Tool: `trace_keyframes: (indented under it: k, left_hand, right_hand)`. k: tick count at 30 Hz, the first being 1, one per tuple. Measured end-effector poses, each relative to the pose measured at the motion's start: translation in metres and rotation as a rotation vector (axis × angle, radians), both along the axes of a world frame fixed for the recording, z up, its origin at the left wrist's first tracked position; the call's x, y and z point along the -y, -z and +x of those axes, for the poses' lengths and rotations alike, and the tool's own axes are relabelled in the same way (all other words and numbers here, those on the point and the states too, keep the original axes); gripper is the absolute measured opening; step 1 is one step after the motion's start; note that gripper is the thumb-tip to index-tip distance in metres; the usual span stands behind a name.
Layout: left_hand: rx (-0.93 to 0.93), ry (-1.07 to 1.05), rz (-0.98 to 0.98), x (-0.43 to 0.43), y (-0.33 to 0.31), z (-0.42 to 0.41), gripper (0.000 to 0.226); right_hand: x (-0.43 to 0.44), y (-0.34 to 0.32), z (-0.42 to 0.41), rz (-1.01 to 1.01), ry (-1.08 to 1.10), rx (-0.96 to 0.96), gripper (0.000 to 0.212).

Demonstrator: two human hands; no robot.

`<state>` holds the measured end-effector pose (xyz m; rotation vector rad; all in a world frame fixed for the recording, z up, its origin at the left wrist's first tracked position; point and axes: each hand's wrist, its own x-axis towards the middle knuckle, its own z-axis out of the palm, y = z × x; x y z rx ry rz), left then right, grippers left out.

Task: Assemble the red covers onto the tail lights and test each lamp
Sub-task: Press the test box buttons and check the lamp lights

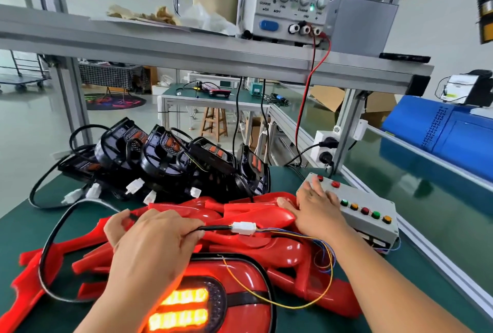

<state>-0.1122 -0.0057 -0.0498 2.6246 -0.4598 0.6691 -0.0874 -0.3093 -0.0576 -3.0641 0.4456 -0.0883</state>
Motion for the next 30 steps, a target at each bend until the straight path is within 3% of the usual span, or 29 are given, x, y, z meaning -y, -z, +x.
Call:
trace_keyframes:
  k: [18, 23, 30]
  left_hand:
    - [-0.057, -0.049, 0.041, 0.002, -0.001, 0.004, 0.007]
    - [-0.125, -0.020, -0.019, 0.000, -0.004, 0.006, 0.010]
    - [-0.117, 0.042, -0.084, -0.012, -0.006, 0.016, 0.013]
  right_hand:
    - [0.002, 0.005, 0.001, 0.036, 0.030, -0.006, 0.088]
    - [0.005, 0.004, -0.009, 0.099, 0.060, 0.055, 0.080]
    - [0.014, 0.004, -0.018, 0.052, 0.162, -0.001, 0.090]
